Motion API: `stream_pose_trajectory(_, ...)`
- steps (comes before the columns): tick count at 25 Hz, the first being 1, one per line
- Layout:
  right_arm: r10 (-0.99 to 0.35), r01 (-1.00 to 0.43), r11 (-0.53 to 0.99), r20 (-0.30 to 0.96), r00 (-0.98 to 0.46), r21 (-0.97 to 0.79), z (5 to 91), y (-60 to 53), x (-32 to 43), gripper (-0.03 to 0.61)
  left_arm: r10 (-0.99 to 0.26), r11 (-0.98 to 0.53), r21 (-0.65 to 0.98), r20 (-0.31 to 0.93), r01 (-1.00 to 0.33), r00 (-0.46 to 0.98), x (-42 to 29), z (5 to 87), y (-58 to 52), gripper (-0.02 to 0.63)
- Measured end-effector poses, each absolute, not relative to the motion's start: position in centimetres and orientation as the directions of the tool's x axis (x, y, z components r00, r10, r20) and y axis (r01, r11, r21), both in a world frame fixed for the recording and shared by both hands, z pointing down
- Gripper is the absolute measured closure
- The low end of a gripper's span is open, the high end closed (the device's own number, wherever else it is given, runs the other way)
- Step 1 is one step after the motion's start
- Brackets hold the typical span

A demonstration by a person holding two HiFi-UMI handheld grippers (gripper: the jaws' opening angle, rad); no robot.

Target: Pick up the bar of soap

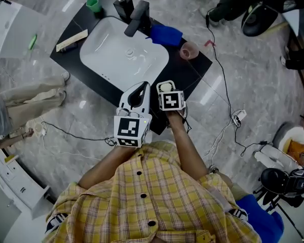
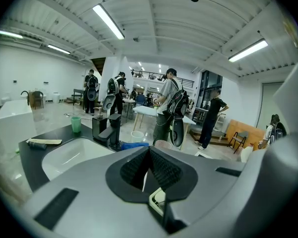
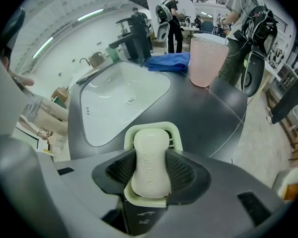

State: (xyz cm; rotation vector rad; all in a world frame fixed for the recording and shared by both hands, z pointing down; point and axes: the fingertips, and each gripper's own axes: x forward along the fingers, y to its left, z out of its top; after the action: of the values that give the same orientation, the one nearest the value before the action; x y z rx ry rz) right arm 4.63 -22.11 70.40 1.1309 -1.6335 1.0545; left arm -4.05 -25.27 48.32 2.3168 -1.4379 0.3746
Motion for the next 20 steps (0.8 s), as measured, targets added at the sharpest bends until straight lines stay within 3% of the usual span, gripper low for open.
stream_pose_trajectory(20,-0.273,-0.938,0.172,0.900,-0.339,-0.301,68.4,-21.9,4.6,0.376,-0.802,-0.391,0.178,0.416,-0.903,0.429,-4.1,47.9,-24.6,0.603)
